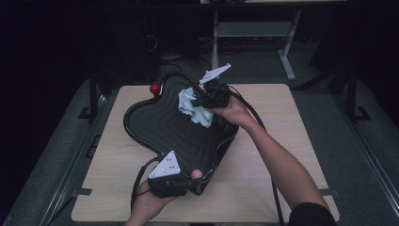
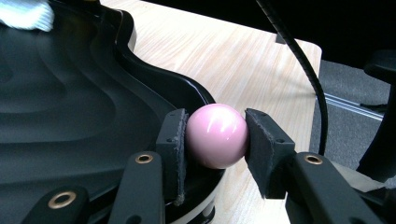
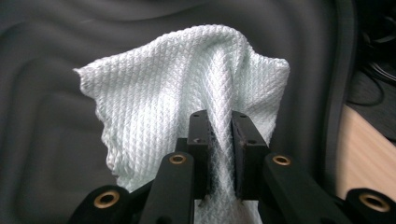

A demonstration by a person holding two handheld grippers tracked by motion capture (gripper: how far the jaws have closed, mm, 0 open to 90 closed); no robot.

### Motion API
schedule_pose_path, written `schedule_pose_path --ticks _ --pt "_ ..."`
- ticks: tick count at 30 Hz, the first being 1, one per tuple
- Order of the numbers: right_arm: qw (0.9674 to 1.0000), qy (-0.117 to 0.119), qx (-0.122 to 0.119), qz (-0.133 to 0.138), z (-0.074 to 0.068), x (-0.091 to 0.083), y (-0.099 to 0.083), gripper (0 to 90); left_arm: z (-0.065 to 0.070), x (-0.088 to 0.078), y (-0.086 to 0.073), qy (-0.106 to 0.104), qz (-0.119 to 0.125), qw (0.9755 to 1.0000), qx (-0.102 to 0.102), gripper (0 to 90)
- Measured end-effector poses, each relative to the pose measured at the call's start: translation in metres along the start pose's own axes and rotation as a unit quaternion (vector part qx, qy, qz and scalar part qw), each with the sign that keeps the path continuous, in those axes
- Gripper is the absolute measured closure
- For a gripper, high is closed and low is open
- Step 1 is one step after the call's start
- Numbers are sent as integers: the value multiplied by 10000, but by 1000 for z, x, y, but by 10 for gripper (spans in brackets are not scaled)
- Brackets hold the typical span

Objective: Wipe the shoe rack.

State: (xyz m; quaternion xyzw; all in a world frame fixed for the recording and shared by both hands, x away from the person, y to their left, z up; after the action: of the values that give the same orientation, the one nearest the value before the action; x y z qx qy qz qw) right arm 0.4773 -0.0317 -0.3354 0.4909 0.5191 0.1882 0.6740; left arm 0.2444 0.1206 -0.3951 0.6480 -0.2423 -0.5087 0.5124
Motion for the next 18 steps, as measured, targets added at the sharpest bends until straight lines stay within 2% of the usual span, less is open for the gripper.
schedule_pose_path --ticks 2,3,4,7,9,11,13,14,15,16,18 --pt "9998 -175 68 -26 10 0 1 793 0 0 0 1 -14 10000 7 604" --pt "9998 -191 91 -28 10 0 1 793 0 0 0 8 -11 10000 15 604" --pt "9998 -159 94 -44 7 0 1 792 0 0 0 -1 -8 10000 9 604" --pt "9998 188 -101 7 -12 2 3 793 1 0 0 5 6 10000 4 604" --pt "9995 142 -288 15 -17 4 5 793 0 0 0 1 12 10000 1 604" --pt "9999 87 -142 32 -9 5 7 793 1 0 0 9 7 10000 8 604" --pt "9999 -138 -11 31 3 5 7 793 1 0 0 13 13 10000 8 604" --pt "9999 -117 83 9 7 4 7 794 1 0 0 13 4 10000 14 604" --pt "9999 -156 50 -7 6 4 7 794 1 0 0 7 -6 10000 25 604" --pt "9999 -105 -43 -32 0 5 8 795 1 0 0 -1 3 10000 19 604" --pt "9997 152 -170 -26 -12 6 11 795 1 0 0 1 3 10000 25 604"
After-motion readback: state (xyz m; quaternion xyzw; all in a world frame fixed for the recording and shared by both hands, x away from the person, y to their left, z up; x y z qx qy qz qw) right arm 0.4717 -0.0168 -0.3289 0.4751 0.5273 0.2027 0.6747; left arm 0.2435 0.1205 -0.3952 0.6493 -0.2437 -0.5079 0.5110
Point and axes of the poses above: each handheld gripper's, and its own axes: x roughly forward along the jaws, y roughly out of its top, z roughly to its right, the point moved 3 cm from there along x, roughly forward along the jaws, and after that the axes turned 6 degrees about z, right-handed, at the moved point
